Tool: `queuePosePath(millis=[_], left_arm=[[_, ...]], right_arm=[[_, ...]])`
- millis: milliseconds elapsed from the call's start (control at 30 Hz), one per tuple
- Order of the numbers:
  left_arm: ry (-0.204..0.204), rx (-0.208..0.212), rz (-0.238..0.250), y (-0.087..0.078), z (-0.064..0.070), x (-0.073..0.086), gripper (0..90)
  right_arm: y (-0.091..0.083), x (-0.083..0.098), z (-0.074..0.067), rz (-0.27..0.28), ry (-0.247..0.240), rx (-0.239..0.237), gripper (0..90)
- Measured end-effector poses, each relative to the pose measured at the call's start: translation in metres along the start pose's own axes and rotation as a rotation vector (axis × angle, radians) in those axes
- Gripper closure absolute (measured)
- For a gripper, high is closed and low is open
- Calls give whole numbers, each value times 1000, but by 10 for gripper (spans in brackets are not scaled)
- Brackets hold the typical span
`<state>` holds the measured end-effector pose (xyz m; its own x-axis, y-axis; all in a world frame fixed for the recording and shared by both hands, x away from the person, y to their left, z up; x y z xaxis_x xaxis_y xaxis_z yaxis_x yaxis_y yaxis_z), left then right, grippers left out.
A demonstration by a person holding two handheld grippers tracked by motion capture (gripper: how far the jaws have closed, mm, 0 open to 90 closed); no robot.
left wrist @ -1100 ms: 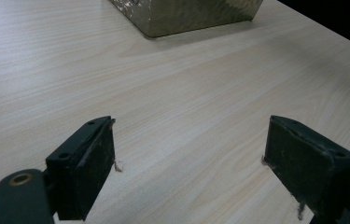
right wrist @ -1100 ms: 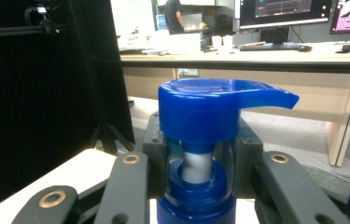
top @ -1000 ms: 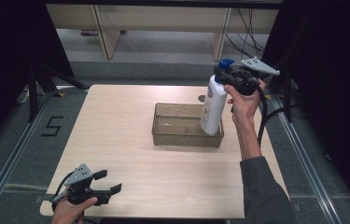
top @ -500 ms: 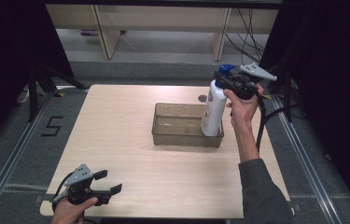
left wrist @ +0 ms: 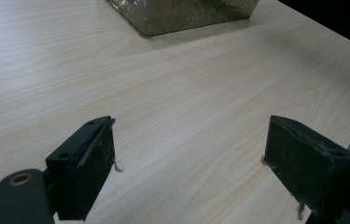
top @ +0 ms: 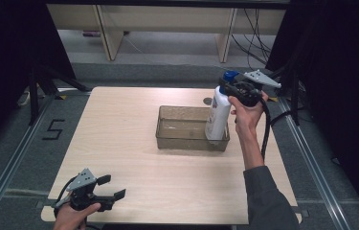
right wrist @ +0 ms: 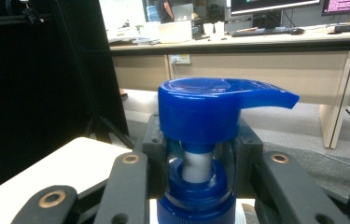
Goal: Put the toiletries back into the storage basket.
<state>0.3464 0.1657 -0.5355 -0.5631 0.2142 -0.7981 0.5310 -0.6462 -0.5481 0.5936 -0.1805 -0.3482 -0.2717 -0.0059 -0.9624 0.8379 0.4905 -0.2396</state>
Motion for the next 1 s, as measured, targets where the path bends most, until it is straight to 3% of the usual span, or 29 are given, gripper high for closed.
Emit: queuePosePath(millis=[567, 767, 1000], left_arm=[[2, -5, -3, -1, -1, 0, 156], [-2, -7, 4, -1, -1, 0, 156], [6, -10, -4, -1, -1, 1, 156]], right_arm=[[-1, 20, 4, -17, -1, 3, 661], [-8, 23, 3, -7, -31, 0, 658], [-20, 29, -2, 23, -29, 3, 650]])
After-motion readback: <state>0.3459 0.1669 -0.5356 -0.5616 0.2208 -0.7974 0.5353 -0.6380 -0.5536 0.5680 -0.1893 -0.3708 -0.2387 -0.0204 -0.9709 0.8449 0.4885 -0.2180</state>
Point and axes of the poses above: each handheld gripper's, and its own axes: y roughly forward along the jaws, x roughly out of its underside, z roughly to its right, the point moved 10 cm from there along y, roughly forward along the jaws, and after that the axes turned 5 degrees about -z, right-handed, at the moved point
